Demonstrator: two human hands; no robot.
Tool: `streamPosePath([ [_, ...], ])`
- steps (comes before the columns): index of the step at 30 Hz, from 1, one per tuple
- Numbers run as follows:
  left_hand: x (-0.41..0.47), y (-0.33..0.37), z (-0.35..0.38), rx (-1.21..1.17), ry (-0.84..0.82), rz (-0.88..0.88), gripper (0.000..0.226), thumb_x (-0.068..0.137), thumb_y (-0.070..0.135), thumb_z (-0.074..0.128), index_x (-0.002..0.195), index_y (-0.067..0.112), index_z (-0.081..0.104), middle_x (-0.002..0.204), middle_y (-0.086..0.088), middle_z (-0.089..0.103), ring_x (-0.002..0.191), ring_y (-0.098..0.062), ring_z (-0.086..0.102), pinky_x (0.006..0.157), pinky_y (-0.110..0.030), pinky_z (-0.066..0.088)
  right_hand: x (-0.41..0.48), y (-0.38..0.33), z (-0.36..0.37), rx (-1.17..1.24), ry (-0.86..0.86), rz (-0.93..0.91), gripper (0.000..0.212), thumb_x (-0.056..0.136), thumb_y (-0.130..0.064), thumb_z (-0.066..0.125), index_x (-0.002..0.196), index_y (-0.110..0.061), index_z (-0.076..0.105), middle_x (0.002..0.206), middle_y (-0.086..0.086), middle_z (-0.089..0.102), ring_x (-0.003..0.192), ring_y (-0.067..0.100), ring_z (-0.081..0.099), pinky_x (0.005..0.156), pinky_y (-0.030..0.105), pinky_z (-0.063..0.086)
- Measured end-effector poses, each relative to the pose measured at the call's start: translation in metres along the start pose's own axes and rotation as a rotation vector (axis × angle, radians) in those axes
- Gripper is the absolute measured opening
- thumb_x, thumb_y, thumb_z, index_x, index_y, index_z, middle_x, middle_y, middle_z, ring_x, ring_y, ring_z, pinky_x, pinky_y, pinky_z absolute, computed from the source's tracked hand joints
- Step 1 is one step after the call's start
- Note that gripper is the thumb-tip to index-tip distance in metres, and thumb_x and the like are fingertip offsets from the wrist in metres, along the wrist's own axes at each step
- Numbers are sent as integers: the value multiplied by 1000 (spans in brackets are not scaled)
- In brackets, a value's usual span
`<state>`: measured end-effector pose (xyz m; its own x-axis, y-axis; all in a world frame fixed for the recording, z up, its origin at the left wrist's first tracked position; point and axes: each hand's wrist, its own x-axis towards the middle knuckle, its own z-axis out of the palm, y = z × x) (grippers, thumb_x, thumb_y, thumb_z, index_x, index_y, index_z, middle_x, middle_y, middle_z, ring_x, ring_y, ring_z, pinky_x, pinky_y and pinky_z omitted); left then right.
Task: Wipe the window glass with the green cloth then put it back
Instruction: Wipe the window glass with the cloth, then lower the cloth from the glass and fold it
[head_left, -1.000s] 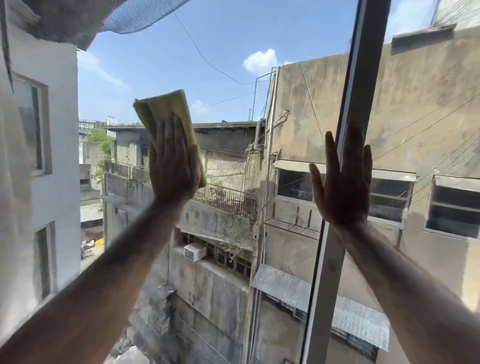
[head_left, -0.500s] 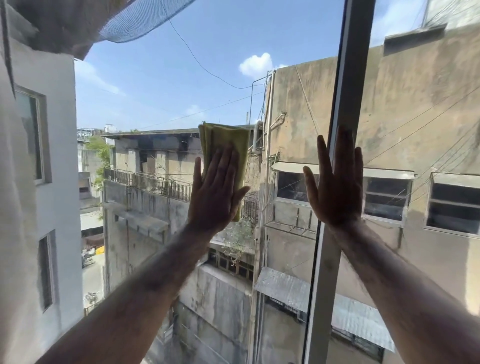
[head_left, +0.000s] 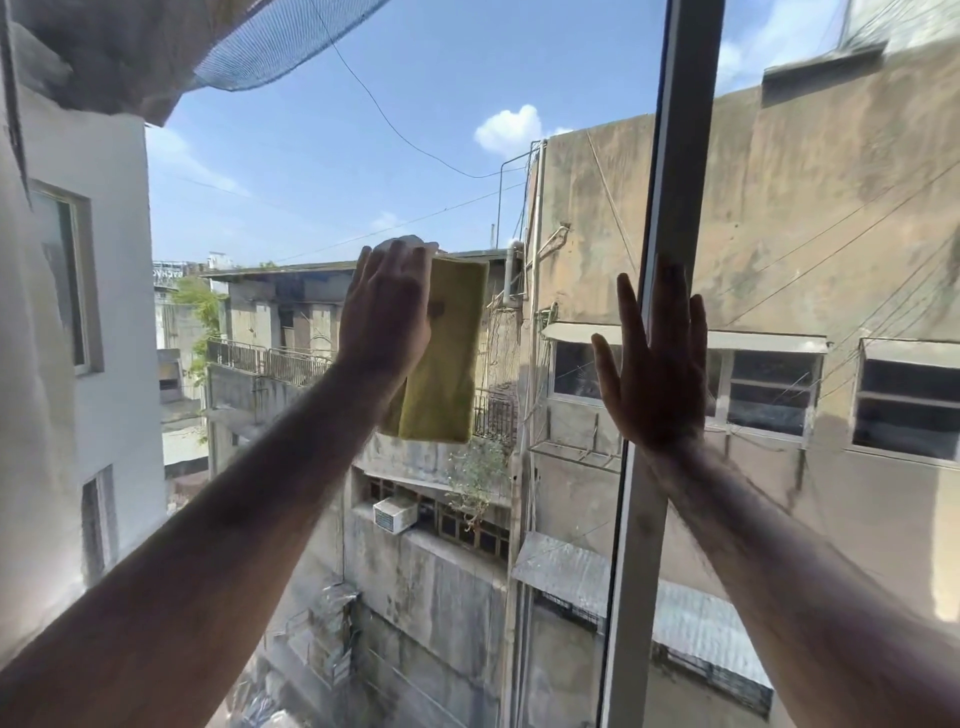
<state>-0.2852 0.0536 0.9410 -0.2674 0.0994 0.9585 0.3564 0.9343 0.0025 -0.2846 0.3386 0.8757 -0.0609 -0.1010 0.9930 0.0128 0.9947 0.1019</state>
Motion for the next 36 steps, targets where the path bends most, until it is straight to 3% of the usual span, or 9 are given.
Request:
streamPosePath([
  [6,10,11,-14,55,-117,-55,38,85,-12,66,119,3,70,116,-19,68,109,-39,67,84,-51,62,0,3,0,4,-48,-14,66,114,-47,38,170,-13,28,177,29,16,167,41,15,135,59,21],
  [12,-3,3,-30,-104,-164,-62,39,89,-8,68,125,7,67,133,-18,62,121,-32,65,97,-43,62,4,-13,-31,179,-178,64,79,110,-55,45,171,-9,24,178,25,13,168,38,13,138,51,16],
  [16,-14,-3,-45,-226,-233,-169,36,90,12,78,123,11,64,120,-18,73,110,-34,69,97,-52,58,-16,-44,-55,505,-352,-115,83,101,-51,64,163,-2,39,167,24,43,155,36,44,124,50,45],
  [19,-25,-3,-60,-454,-228,-317,38,89,24,80,118,6,64,120,-19,72,104,-31,70,82,-35,57,-27,-71,-70,812,-723,175,90,89,-52,82,160,-13,44,149,14,65,130,23,65,108,37,52],
  [22,-53,-4,-65,-692,-218,-547,41,88,25,80,119,3,62,117,-18,72,102,-32,71,77,-38,60,-43,-87,-76,1130,-976,548,51,74,-57,84,111,-22,78,97,-5,81,93,20,73,87,34,54],
  [26,-114,-16,-55,-915,-313,-839,50,86,21,82,128,3,60,121,-18,73,109,-36,73,93,-54,64,-80,-96,-82,1420,-868,908,24,89,-30,83,110,-18,81,106,2,84,113,31,75,107,46,55],
  [29,-168,-27,-44,-1146,-477,-1033,58,85,21,84,131,1,56,120,-15,72,98,-29,75,79,-39,64,-117,-100,-88,1536,-858,1129,20,99,-23,74,117,-15,74,94,-1,84,96,28,77,79,39,69],
  [32,-229,-30,-31,-1335,-730,-1190,33,92,29,76,114,7,63,103,-9,77,80,-21,78,65,-31,64,-166,-106,-95,1520,-892,1303,18,103,-24,71,119,-16,70,98,6,81,82,25,81,69,40,72],
  [36,-323,-32,-5,-1399,-925,-1358,33,97,31,69,123,11,64,115,-16,70,104,-37,67,59,-27,63,-255,-107,-105,1413,-976,1455,17,102,-26,73,116,-16,71,90,1,80,75,19,82,62,32,68],
])
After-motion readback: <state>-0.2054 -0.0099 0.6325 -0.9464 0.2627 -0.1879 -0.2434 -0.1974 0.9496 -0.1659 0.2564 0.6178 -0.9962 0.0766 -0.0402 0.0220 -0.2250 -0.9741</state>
